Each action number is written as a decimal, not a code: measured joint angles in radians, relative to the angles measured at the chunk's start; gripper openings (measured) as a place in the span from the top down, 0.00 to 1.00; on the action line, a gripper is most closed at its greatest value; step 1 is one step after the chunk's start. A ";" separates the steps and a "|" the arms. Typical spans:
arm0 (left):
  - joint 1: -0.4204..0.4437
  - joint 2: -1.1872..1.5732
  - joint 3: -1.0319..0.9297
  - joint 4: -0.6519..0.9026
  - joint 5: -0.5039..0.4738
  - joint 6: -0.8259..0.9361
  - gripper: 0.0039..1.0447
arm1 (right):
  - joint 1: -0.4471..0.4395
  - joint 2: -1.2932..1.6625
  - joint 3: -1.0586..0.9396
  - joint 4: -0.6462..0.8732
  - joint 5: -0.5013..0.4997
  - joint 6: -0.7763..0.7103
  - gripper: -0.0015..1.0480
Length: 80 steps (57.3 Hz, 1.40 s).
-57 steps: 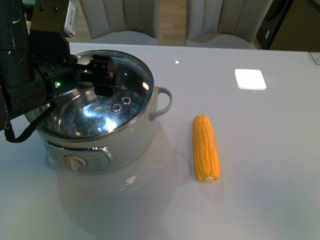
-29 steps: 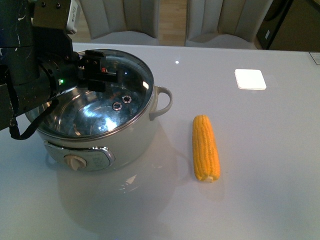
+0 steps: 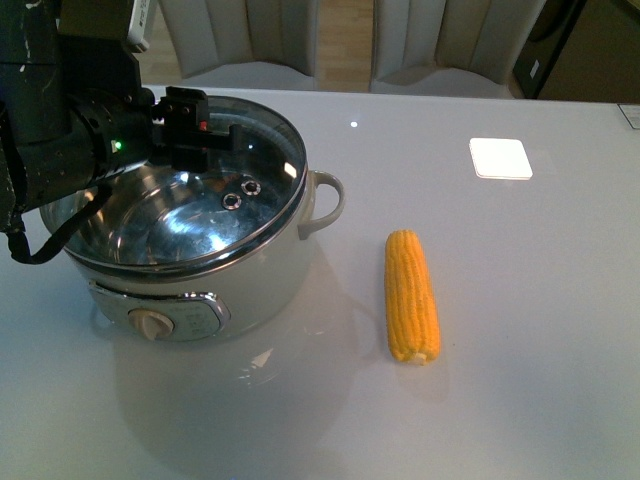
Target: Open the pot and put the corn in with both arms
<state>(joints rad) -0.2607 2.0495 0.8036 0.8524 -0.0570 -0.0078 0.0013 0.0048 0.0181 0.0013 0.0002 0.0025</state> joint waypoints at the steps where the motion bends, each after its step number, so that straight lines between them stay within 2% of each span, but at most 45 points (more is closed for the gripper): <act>1: 0.003 -0.008 0.002 -0.004 -0.002 0.002 0.59 | 0.000 0.000 0.000 0.000 0.000 0.000 0.08; 15: 0.020 -0.097 0.009 -0.038 -0.018 0.023 0.59 | 0.000 0.000 0.000 0.000 0.000 0.000 0.08; 27: 0.058 -0.194 -0.015 -0.052 0.006 0.029 0.59 | 0.000 0.000 0.000 0.000 0.000 0.000 0.08; 40: 0.258 -0.306 -0.144 -0.027 0.058 0.053 0.59 | 0.000 0.000 0.000 0.000 0.000 0.000 0.08; 52: 0.417 -0.335 -0.200 0.014 0.117 0.060 0.59 | 0.000 0.000 0.000 0.000 0.000 0.000 0.08; 59: 0.538 -0.322 -0.225 0.064 0.162 0.084 0.59 | 0.000 0.000 0.000 0.000 0.000 0.000 0.08; 71: 0.675 -0.197 -0.226 0.179 0.191 0.109 0.59 | 0.000 0.000 0.000 0.000 0.000 0.000 0.08; 80: 0.713 -0.097 -0.226 0.245 0.216 0.113 0.59 | 0.000 0.000 0.000 0.000 0.000 0.000 0.08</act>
<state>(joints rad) 0.4522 1.9526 0.5777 1.0973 0.1585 0.1055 0.0013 0.0048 0.0181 0.0013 0.0002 0.0025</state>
